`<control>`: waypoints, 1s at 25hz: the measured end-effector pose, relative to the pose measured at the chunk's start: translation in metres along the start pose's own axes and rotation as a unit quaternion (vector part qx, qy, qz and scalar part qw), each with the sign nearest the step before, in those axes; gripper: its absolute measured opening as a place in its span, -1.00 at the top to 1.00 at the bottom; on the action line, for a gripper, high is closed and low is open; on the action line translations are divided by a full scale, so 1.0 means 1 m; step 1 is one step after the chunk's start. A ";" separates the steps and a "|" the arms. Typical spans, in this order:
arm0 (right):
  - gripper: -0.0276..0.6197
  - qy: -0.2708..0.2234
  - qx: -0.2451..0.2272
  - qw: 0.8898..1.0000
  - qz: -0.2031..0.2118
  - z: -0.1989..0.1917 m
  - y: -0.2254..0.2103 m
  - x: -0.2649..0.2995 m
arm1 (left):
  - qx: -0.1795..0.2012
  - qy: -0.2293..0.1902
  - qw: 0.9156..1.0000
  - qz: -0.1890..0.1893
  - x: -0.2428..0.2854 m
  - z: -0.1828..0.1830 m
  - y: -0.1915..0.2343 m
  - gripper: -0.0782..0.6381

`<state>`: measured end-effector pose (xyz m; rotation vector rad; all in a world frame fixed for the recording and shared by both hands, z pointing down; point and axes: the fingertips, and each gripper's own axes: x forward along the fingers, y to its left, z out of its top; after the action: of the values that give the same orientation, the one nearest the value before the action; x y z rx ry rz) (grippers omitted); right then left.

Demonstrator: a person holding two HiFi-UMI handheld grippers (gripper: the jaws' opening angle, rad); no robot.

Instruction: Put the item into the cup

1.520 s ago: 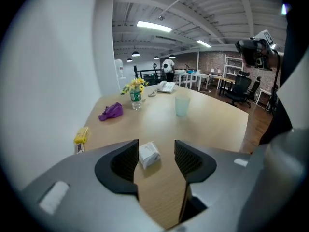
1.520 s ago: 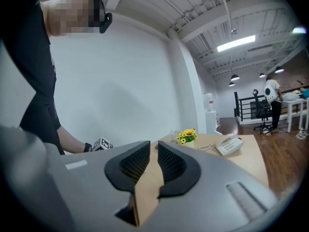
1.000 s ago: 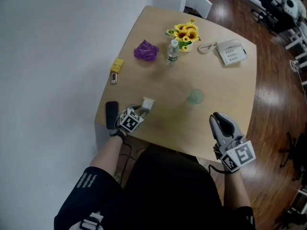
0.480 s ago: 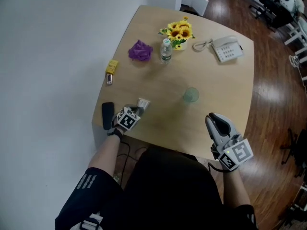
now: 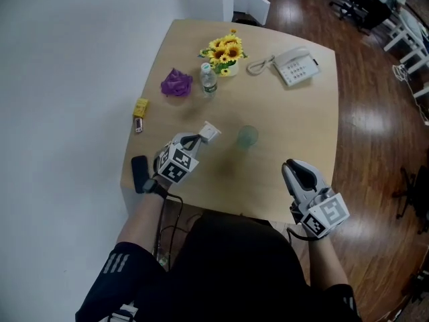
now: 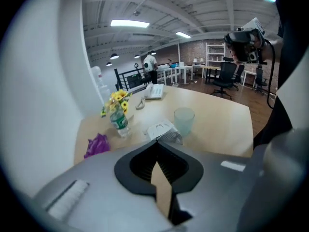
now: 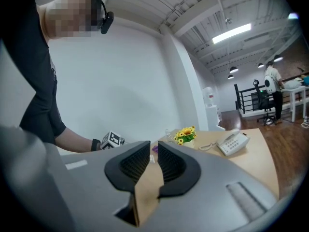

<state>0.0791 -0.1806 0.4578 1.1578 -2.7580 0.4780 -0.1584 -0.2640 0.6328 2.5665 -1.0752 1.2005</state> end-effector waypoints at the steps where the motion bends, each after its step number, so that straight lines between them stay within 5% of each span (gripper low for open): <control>1: 0.73 -0.002 0.001 1.000 -0.003 0.001 -0.003 -0.004 | 0.017 -0.011 1.000 -0.004 0.002 0.021 -0.003 0.78; 5: 0.73 -0.010 0.007 1.000 -0.017 0.001 -0.014 -0.020 | 0.092 -0.032 0.995 -0.027 0.020 0.085 -0.025 0.78; 9: 0.73 -0.014 0.014 0.999 -0.029 -0.001 -0.020 -0.034 | 0.152 -0.013 0.987 -0.056 0.050 0.108 -0.049 0.78; 18: 0.73 -0.016 0.030 0.998 -0.052 -0.012 -0.034 -0.054 | 0.259 0.088 0.956 -0.110 0.114 0.083 -0.096 0.78; 25: 0.73 -0.015 0.036 0.998 -0.052 -0.014 -0.038 -0.054 | 0.275 0.139 0.941 -0.139 0.136 0.065 -0.105 0.78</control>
<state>0.1439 -0.1647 0.4686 1.3281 -2.7093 0.5556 0.0096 -0.2861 0.7048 2.6602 -0.3300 1.9138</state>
